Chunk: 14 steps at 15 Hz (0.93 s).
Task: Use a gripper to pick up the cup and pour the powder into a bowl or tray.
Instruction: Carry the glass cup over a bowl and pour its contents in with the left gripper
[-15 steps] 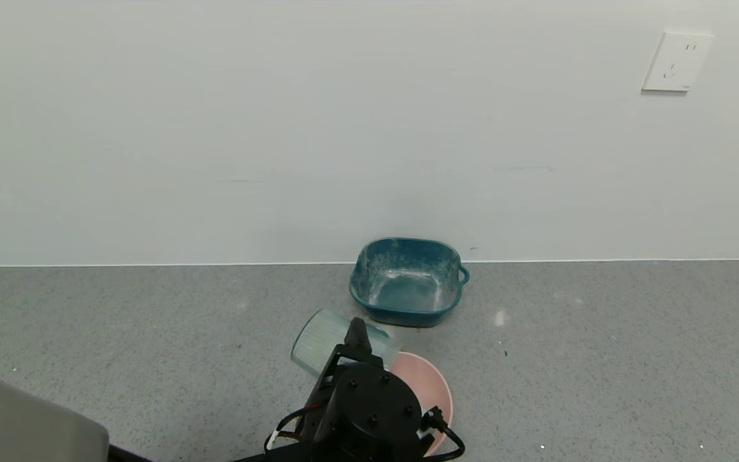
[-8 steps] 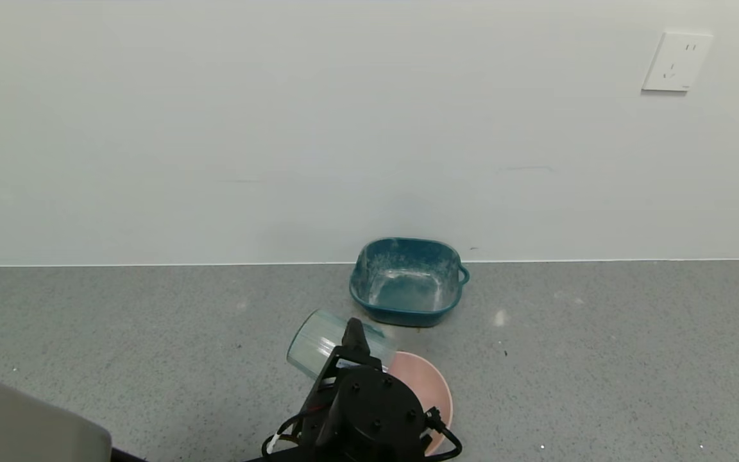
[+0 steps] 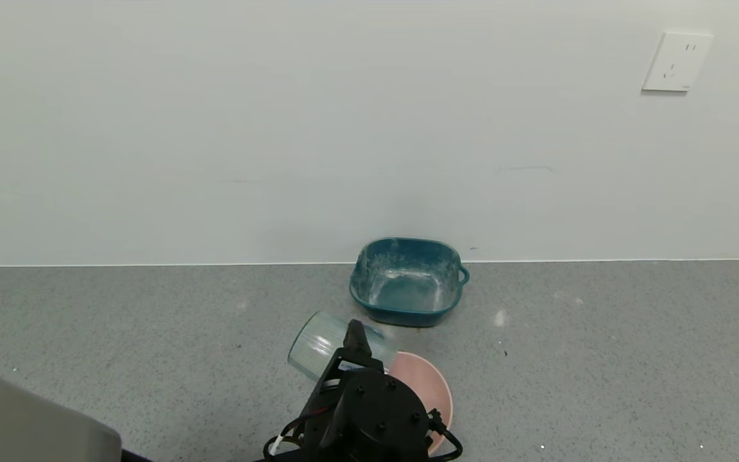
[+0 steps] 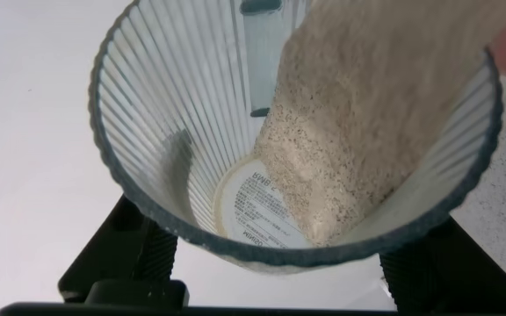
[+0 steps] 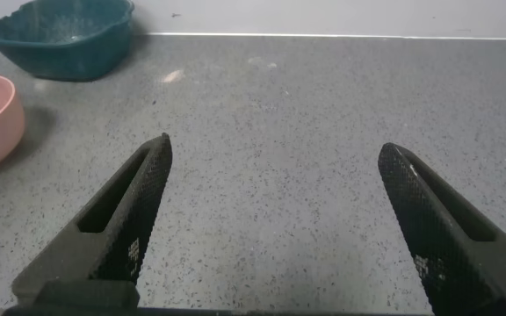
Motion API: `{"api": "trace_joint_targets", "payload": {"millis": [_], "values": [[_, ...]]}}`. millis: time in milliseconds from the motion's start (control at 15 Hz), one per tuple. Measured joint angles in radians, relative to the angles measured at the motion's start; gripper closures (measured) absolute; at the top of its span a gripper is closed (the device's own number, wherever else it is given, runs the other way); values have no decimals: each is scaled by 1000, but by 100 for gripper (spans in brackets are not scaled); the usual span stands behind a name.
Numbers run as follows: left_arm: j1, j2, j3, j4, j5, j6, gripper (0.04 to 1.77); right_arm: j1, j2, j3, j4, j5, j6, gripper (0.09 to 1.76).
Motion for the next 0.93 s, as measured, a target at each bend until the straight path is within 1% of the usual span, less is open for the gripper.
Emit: {"api": "trace_joint_targets", "payload": {"millis": [933], "values": [[0,0,-3,-1,-1,-4,52,0,0,0,0,0,0,14]]}}
